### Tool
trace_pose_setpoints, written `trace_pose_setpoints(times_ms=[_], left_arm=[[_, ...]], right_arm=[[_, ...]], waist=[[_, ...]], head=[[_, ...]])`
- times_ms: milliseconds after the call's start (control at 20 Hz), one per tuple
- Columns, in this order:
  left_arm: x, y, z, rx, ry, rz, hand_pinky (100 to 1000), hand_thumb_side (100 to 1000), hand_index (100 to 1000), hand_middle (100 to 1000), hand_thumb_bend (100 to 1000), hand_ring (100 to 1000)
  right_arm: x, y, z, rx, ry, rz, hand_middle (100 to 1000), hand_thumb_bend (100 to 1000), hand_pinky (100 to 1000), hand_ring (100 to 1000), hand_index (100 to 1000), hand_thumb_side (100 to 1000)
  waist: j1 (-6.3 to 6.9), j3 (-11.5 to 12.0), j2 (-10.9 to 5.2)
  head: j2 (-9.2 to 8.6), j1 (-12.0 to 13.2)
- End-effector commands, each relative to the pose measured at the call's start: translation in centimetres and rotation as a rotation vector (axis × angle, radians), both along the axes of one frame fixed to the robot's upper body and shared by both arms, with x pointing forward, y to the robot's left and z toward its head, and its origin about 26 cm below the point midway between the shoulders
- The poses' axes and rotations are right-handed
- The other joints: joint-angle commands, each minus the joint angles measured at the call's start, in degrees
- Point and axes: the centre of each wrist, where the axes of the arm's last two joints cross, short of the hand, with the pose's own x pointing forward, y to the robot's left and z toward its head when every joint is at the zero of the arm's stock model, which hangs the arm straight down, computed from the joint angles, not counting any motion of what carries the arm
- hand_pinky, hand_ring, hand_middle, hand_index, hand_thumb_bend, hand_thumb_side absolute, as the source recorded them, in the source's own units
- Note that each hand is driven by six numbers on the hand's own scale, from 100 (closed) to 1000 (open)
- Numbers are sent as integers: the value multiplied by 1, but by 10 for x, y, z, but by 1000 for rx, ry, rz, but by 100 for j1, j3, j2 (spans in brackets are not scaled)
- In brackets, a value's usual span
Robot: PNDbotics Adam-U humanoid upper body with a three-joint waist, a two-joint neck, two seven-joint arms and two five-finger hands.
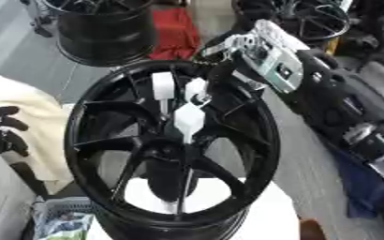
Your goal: Pull the pin out of the wheel hub.
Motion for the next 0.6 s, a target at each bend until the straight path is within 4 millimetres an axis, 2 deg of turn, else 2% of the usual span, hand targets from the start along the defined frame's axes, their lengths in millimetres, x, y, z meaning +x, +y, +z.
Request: trace_pose_setpoints(times_ms=[50,150,350,400,600], left_arm=[[1,-1,6,11,-11,-10,562,888,865,643,100,552],[1,-1,6,11,-11,-10,562,889,865,644,100,552],[1,-1,6,10,-11,-10,563,888,865,644,100,552],[1,-1,6,10,-11,-10,562,888,865,644,100,552],[1,-1,5,10,-12,-9,563,887,865,644,100,552]], right_arm=[[4,-4,10,-28,-43,-9,761,401,743,771,853,305],[4,-4,9,-39,-59,0,712,385,678,714,803,292],[3,-2,10,-61,-99,29,661,367,620,656,758,282],[3,-1,11,-65,-111,39,628,351,583,616,729,272],[0,0,19,-53,-148,76,588,335,549,583,681,259]], waist=[[47,-10,-58],[51,-13,-58],[57,-20,-57],[58,-21,-57],[62,-22,-59]], head=[[-10,-11],[-10,-12],[-10,-18],[-10,-20],[-10,-25]])
